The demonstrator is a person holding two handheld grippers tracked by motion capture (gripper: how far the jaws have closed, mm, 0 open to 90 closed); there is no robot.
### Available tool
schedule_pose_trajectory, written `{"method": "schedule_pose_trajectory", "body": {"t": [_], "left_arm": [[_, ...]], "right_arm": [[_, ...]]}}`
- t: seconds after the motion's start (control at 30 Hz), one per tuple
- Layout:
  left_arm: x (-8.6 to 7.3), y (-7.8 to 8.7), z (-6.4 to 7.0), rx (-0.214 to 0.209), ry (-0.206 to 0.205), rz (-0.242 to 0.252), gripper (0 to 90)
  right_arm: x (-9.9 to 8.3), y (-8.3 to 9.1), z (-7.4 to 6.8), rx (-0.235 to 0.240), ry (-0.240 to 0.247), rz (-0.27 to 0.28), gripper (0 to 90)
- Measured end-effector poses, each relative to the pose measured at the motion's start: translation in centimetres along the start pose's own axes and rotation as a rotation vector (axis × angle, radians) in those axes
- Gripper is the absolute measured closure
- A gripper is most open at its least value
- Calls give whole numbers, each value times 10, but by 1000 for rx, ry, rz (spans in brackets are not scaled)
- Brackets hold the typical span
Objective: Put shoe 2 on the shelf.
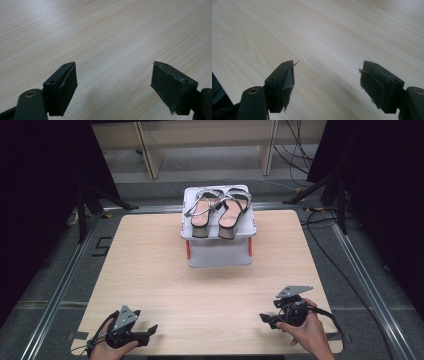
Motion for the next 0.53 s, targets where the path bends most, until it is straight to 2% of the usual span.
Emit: {"method": "schedule_pose_trajectory", "body": {"t": [0.07,0.1,0.13,0.17,0.23,0.27,0.3,0.4,0.43,0.47,0.5,0.53], "left_arm": [[0,0,0,1,-1,1,204],[0,0,1,-3,5,3,204],[1,0,1,-4,9,6,204],[1,0,1,-6,12,6,204],[0,0,1,-4,7,5,204],[0,0,1,-2,5,3,204],[0,0,-1,1,-7,-5,204],[0,0,0,0,-5,-6,204],[0,0,1,-3,6,2,204],[0,0,1,-2,4,1,204],[0,0,0,0,-5,-5,204],[0,0,0,0,-3,-5,204]], "right_arm": [[-4,0,-3,-9,-18,-1,269],[-6,-1,-2,-19,12,3,269],[-7,0,-4,-6,22,-13,269],[-8,-2,-4,-10,29,2,269],[-12,1,-10,-3,-6,-13,269],[-12,1,-10,-3,-6,-13,269],[-12,1,-9,-5,17,-9,269],[-13,2,-8,-8,34,-9,269],[-13,1,-6,-4,63,-3,269],[-13,1,-6,-10,67,1,269],[-14,1,-7,-19,44,-2,269],[-14,1,-7,-19,44,-2,269]]}}
Point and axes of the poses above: each handheld gripper's, and its own axes: y roughly backward along the jaws, x roughly out of its top, z roughly to its right, the point moved 7 cm from there along -y, roughly forward along the jaws, and after that the axes turned 6 degrees about x, right-handed, at the moved point
